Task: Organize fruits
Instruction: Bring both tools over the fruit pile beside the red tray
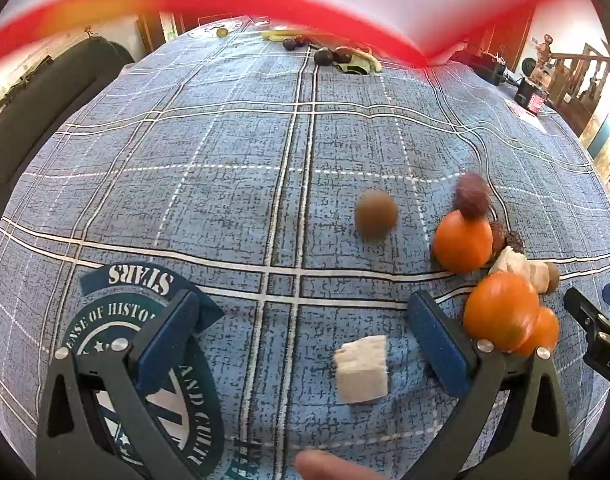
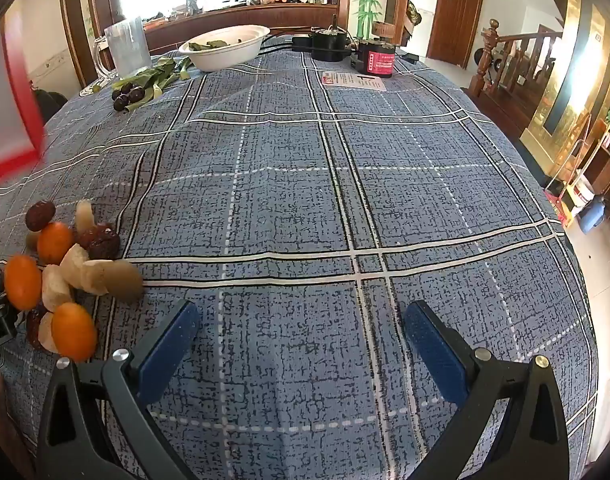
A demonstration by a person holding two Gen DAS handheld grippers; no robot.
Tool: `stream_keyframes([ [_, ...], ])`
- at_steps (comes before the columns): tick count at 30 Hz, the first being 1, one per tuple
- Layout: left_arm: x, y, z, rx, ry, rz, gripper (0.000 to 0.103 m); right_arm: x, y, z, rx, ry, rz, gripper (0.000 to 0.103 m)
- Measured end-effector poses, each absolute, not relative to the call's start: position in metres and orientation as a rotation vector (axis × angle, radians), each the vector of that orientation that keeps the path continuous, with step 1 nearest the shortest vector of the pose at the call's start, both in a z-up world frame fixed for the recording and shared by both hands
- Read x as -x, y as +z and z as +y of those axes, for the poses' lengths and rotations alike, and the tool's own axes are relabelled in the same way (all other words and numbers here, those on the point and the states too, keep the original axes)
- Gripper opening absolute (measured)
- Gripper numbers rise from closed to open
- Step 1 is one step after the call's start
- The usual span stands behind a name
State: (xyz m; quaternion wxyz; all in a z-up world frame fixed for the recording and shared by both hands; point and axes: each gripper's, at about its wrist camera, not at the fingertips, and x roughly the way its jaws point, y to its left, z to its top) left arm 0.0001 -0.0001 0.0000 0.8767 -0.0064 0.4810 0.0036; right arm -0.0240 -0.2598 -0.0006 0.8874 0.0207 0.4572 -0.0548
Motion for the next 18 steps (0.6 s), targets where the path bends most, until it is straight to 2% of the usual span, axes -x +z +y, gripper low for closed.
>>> stream_keyframes([
  [18, 0.0000, 0.0002, -0.0001, 0.015, 0.007, 1.003, 0.103, 0.0242, -0.0012, -0.2607, -0.042, -0.113, 0.945, 0.103],
])
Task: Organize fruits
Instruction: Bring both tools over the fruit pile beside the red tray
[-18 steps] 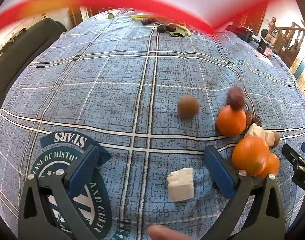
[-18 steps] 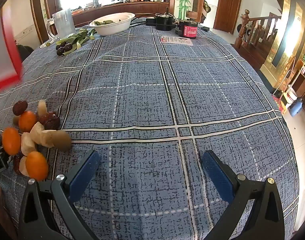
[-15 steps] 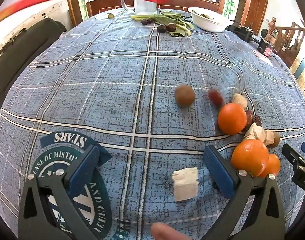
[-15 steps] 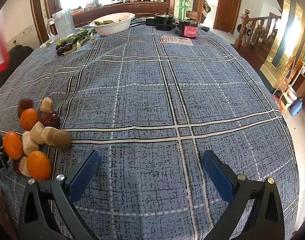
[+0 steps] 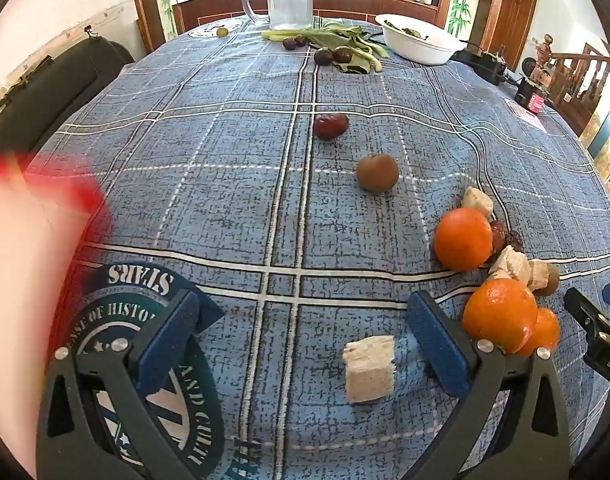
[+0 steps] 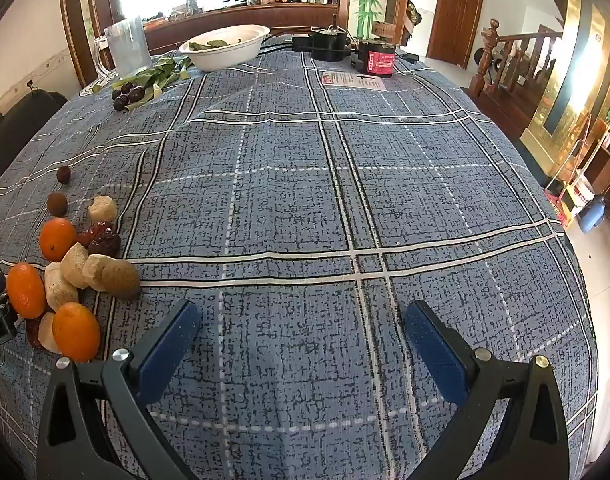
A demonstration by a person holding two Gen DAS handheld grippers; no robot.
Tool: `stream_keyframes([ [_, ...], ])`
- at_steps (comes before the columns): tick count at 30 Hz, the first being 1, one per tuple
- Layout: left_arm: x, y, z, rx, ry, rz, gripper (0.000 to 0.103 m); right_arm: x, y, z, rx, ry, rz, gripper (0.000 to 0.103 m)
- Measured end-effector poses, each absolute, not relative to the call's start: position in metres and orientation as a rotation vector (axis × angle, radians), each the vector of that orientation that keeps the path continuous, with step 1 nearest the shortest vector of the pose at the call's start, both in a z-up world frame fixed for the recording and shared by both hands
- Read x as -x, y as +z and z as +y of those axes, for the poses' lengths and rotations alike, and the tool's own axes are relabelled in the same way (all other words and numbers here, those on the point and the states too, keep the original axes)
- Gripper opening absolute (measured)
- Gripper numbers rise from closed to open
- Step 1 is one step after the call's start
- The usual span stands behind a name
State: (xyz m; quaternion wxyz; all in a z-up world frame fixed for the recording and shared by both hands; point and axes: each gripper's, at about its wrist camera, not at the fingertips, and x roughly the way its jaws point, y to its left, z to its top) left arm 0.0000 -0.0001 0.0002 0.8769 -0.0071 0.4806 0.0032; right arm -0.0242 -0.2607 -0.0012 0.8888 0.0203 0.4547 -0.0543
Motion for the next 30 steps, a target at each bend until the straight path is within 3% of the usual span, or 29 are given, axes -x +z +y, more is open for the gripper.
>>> stream_keyframes([
  [24, 0.000, -0.002, -0.001, 0.034, 0.046, 0.993, 0.103, 0.019, -0.004, -0.260, -0.052, -0.132, 0.947, 0.103],
  [30, 0.043, 0.023, 0.011, 0.017, -0.010, 0.941, 0.103, 0.032, 0.007, -0.262, -0.086, -0.089, 0.880, 0.103],
])
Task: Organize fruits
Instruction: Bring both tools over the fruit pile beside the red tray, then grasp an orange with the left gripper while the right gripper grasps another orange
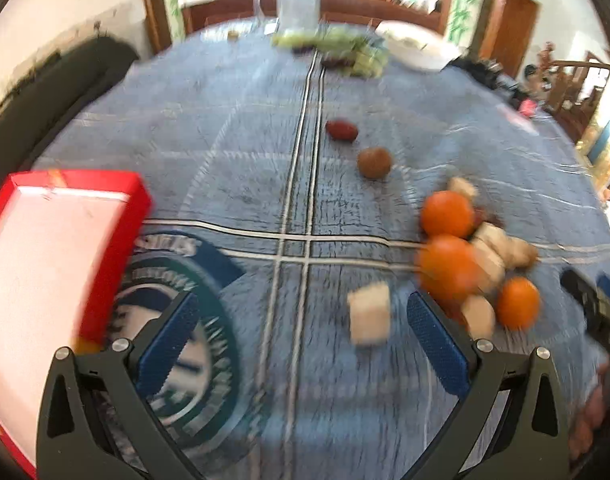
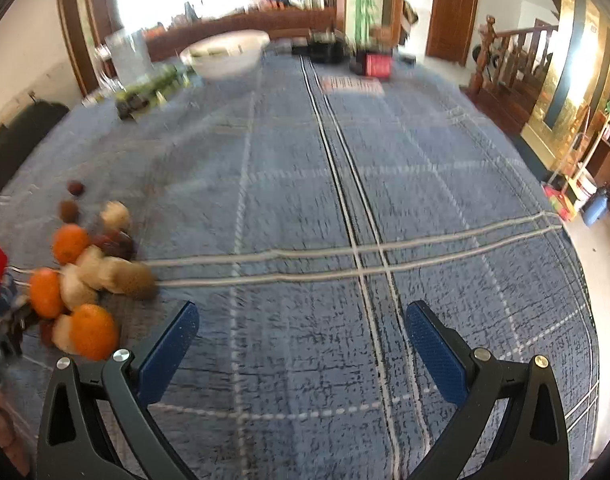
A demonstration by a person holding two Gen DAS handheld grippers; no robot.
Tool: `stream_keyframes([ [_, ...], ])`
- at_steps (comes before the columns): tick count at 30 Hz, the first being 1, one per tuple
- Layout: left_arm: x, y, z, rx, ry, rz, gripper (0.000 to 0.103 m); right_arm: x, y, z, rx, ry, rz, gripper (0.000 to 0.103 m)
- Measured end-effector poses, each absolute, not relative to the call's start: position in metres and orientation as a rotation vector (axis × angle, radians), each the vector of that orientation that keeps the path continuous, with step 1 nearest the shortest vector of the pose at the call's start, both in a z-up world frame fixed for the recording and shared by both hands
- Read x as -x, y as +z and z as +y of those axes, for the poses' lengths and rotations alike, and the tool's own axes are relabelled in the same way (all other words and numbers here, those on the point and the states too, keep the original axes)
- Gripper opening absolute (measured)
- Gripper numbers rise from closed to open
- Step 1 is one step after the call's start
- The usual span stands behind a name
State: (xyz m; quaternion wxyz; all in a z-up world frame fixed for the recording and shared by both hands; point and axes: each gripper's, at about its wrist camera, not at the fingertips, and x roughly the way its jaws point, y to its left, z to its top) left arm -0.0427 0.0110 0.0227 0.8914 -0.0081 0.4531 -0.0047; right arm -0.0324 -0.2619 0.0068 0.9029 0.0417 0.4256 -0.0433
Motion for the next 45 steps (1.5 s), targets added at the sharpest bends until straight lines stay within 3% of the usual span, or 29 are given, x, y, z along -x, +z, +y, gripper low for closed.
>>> stream_keyframes([
  [6, 0.098, 0.054, 0.031, -0.184, -0.016, 0.751, 0.103, 0.076, 0.028, -0.252, -0.219, 0.107, 0.775, 0.103],
  [12, 0.100, 0.053, 0.036, -0.201, -0.057, 0.756, 0.103, 0.076, 0.031, -0.209, -0.178, 0.210, 0.825, 0.100],
  [21, 0.094, 0.050, 0.009, -0.206, -0.143, 0.779, 0.102, 0.059, 0.014, -0.200, -0.195, 0.246, 0.919, 0.080],
  [26, 0.077, 0.051, -0.012, -0.263, -0.204, 0.789, 0.077, 0.051, 0.008, -0.199, -0.244, 0.275, 0.949, 0.067],
  [28, 0.069, 0.050, -0.020, -0.261, -0.247, 0.816, 0.071, 0.050, 0.008, -0.198, -0.235, 0.279, 0.943, 0.066],
  [32, 0.055, 0.045, -0.034, -0.254, -0.328, 0.864, 0.059, 0.050, 0.007, -0.198, -0.214, 0.295, 0.916, 0.051],
  [35, 0.046, 0.040, -0.042, -0.279, -0.344, 0.881, 0.047, 0.049, 0.006, -0.206, -0.258, 0.311, 0.916, 0.047],
  [41, 0.032, 0.030, -0.054, -0.285, -0.408, 0.931, 0.046, 0.048, 0.004, -0.219, -0.345, 0.349, 0.913, 0.042],
  [43, 0.030, 0.028, -0.056, -0.280, -0.417, 0.941, 0.045, 0.048, 0.003, -0.216, -0.352, 0.393, 0.919, 0.030],
  [45, 0.028, 0.024, -0.057, -0.270, -0.435, 0.958, 0.038, 0.048, 0.003, -0.211, -0.332, 0.400, 0.925, 0.030],
])
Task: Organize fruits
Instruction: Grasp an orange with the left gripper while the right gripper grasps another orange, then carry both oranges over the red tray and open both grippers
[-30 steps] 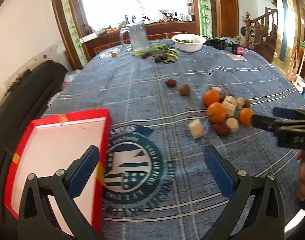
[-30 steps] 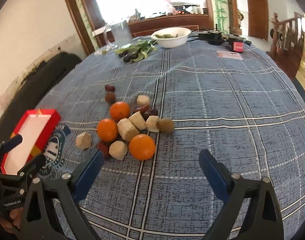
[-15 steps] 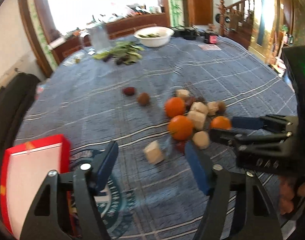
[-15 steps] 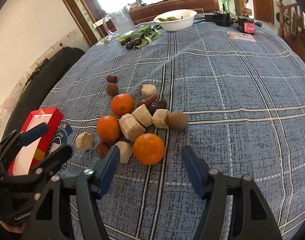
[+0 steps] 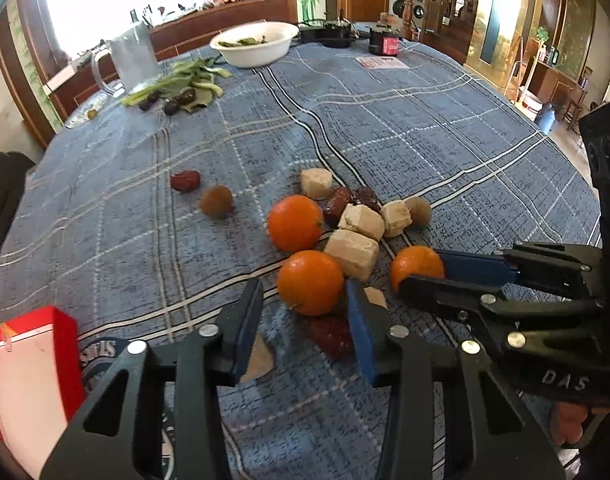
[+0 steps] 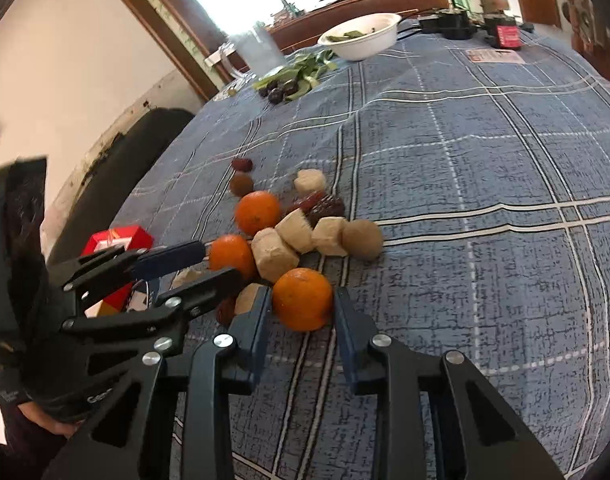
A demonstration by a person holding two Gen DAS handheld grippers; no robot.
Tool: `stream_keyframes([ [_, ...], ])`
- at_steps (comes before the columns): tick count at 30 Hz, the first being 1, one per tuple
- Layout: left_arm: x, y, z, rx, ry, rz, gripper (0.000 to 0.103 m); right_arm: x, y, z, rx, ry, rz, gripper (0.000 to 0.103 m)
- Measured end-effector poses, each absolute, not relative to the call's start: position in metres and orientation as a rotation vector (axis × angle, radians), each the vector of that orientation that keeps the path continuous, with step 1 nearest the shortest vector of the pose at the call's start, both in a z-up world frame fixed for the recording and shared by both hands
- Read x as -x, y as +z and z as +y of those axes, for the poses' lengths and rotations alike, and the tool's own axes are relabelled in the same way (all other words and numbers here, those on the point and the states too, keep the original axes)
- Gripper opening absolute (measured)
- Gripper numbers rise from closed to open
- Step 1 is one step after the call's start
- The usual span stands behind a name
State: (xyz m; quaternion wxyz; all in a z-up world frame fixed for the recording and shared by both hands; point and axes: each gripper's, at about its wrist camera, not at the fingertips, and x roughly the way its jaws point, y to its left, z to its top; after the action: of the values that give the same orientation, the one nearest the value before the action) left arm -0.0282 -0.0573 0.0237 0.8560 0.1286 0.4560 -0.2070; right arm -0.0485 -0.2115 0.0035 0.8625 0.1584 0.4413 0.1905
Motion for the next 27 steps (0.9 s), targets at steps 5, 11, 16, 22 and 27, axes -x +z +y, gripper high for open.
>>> stream_keyframes([
  [5, 0.021, 0.024, -0.052, -0.214, -0.458, 0.966, 0.037, 0.048, 0.003, -0.213, -0.341, 0.404, 0.925, 0.030],
  [11, 0.025, 0.024, -0.050, -0.180, -0.462, 0.956, 0.036, 0.051, 0.008, -0.210, -0.326, 0.434, 0.896, 0.030],
  [16, 0.040, 0.040, -0.043, -0.148, -0.422, 0.891, 0.036, 0.055, 0.013, -0.209, -0.326, 0.451, 0.862, 0.030],
  [22, 0.086, 0.072, -0.004, -0.115, -0.283, 0.789, 0.036, 0.059, 0.017, -0.212, -0.332, 0.441, 0.826, 0.030],
  [27, 0.131, 0.087, 0.054, -0.099, -0.104, 0.734, 0.036, 0.074, 0.025, -0.193, -0.330, 0.466, 0.786, 0.029],
])
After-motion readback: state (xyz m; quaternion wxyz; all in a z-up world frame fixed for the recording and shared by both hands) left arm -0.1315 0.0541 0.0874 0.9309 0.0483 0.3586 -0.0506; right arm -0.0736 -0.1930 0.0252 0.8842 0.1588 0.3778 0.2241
